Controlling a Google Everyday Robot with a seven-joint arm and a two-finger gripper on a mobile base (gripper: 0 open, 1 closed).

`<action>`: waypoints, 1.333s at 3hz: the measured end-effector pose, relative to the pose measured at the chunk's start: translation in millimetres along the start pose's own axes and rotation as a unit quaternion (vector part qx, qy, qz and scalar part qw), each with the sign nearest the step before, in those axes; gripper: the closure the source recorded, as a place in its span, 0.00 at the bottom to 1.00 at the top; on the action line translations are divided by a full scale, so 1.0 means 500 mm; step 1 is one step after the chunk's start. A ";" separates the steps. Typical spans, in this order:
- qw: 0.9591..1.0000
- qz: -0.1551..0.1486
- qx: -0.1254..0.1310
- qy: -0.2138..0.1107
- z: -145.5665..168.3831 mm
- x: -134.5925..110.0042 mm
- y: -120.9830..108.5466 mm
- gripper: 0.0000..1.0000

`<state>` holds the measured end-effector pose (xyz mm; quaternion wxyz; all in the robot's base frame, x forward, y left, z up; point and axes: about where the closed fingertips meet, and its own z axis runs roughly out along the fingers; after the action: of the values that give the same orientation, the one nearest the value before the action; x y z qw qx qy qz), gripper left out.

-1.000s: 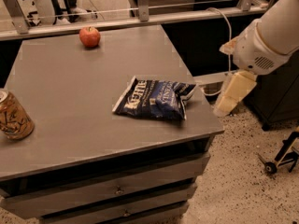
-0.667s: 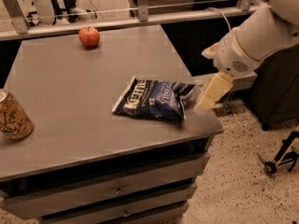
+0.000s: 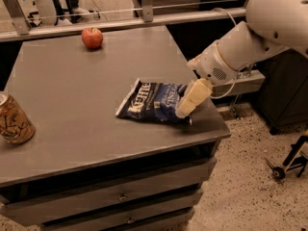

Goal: Move blue chip bag near apple

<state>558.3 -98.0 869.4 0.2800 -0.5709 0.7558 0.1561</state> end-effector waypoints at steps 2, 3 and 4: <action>0.999 0.028 -0.024 -0.031 0.041 -0.036 -0.001 0.47; 0.999 0.027 -0.001 -0.038 0.006 -0.047 -0.019 0.70; 0.998 0.028 0.037 -0.040 -0.045 -0.050 -0.048 0.93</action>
Offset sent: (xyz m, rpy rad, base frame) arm 0.0142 0.0290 0.0033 0.1167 0.0499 -0.0268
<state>580.4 -98.4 904.1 0.3269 -0.5323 0.7646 0.1586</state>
